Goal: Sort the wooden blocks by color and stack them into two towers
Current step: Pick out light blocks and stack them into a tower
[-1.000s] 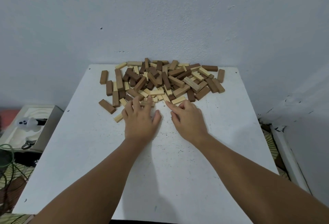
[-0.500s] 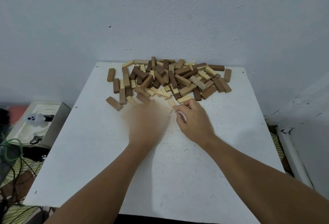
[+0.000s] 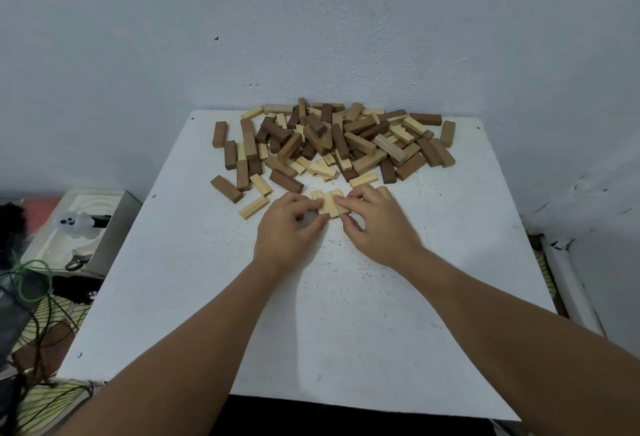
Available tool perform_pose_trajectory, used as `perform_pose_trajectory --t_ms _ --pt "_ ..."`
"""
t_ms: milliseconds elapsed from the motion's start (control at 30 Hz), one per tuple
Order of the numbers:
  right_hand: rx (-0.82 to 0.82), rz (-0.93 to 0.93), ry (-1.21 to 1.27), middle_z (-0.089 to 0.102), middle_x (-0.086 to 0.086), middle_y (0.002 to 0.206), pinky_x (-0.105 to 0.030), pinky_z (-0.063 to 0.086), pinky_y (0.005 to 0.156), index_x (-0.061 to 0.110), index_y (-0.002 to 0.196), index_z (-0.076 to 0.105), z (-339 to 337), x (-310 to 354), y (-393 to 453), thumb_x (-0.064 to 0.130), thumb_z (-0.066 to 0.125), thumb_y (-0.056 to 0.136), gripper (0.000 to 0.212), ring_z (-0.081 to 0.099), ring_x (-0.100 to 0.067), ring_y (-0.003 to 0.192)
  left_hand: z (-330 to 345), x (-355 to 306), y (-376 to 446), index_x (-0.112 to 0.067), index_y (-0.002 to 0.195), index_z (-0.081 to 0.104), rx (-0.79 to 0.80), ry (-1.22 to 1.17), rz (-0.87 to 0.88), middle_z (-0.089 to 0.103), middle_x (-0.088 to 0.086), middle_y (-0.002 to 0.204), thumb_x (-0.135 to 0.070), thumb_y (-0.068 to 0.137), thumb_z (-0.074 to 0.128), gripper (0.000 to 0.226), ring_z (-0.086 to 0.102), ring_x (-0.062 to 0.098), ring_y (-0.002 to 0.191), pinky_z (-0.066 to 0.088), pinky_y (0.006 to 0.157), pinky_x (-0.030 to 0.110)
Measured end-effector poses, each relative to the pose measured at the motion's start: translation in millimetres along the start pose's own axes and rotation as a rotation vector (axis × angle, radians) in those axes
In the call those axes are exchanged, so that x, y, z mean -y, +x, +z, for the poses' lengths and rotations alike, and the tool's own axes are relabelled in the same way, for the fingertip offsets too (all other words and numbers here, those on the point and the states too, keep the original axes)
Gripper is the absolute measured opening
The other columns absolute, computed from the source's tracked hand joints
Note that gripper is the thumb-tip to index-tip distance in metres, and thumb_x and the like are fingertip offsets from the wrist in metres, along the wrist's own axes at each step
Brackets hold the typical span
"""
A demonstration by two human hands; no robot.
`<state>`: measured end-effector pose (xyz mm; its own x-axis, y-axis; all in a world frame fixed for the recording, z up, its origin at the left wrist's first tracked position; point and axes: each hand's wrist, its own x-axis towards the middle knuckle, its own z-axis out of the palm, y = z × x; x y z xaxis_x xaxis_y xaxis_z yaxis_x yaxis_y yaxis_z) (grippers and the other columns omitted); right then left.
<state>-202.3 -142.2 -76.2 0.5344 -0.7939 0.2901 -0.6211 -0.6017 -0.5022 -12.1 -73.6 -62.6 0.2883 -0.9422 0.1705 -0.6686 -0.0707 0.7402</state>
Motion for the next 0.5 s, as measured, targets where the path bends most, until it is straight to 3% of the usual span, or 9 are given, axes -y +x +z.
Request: perform_pose_trajectory --t_ms 100,200,300,367,433,500 --pt "0.005 0.001 0.025 0.059 0.008 0.116 -0.034 0.049 0.09 0.023 0.136 0.067 0 0 -2 0.03 0.066 0.097 0.039 0.046 -0.015 0.105 -4 3 -3 -0.031 0.118 0.079 0.046 -0.008 0.017 0.063 -0.022 0.116 -0.039 0.091 0.077 0.028 0.056 0.001 0.11 0.05 0.095 0.03" --pt "0.04 0.018 0.055 0.058 0.007 0.135 -0.029 0.041 0.106 0.024 0.136 0.068 -3 1 -1 0.031 0.065 0.099 0.038 0.043 -0.016 0.125 -10 7 -1 -0.029 0.12 0.078 0.122 -0.006 0.004 0.056 -0.018 0.145 -0.042 0.089 0.079 0.034 0.044 0.004 0.136 0.038 0.112 0.032" --pt "0.106 0.04 0.064 0.052 0.008 0.152 -0.029 0.026 0.115 0.024 0.14 0.064 -4 5 -1 0.032 0.061 0.102 0.039 0.033 -0.016 0.145 -16 6 1 -0.029 0.118 0.079 0.183 -0.069 0.002 0.06 -0.014 0.144 -0.041 0.084 0.085 0.036 0.049 0.002 0.137 0.041 0.116 0.037" --pt "0.126 0.04 0.05 0.053 0.009 0.152 -0.033 0.029 0.117 0.024 0.139 0.063 -4 10 -6 0.033 0.06 0.103 0.038 0.034 -0.017 0.146 -20 4 -3 -0.029 0.11 0.082 0.186 -0.098 -0.003 0.067 -0.013 0.136 -0.037 0.083 0.086 0.029 0.055 -0.012 0.121 0.044 0.108 0.02" --pt "0.118 0.023 0.015 0.057 0.008 0.148 -0.038 0.035 0.116 0.024 0.136 0.065 -2 15 -14 0.034 0.061 0.102 0.036 0.042 -0.019 0.14 -24 3 -11 -0.029 0.105 0.082 0.176 -0.084 -0.004 0.069 -0.014 0.13 -0.035 0.082 0.087 0.024 0.053 -0.023 0.108 0.035 0.092 -0.002" --pt "0.103 0.002 0.003 0.061 0.007 0.142 -0.038 0.04 0.112 0.024 0.132 0.066 -2 19 -25 0.036 0.064 0.1 0.034 0.047 -0.018 0.131 -29 6 -21 -0.029 0.102 0.082 0.192 -0.097 -0.006 0.069 -0.016 0.128 -0.035 0.08 0.088 0.024 0.056 -0.017 0.112 0.035 0.09 -0.004"
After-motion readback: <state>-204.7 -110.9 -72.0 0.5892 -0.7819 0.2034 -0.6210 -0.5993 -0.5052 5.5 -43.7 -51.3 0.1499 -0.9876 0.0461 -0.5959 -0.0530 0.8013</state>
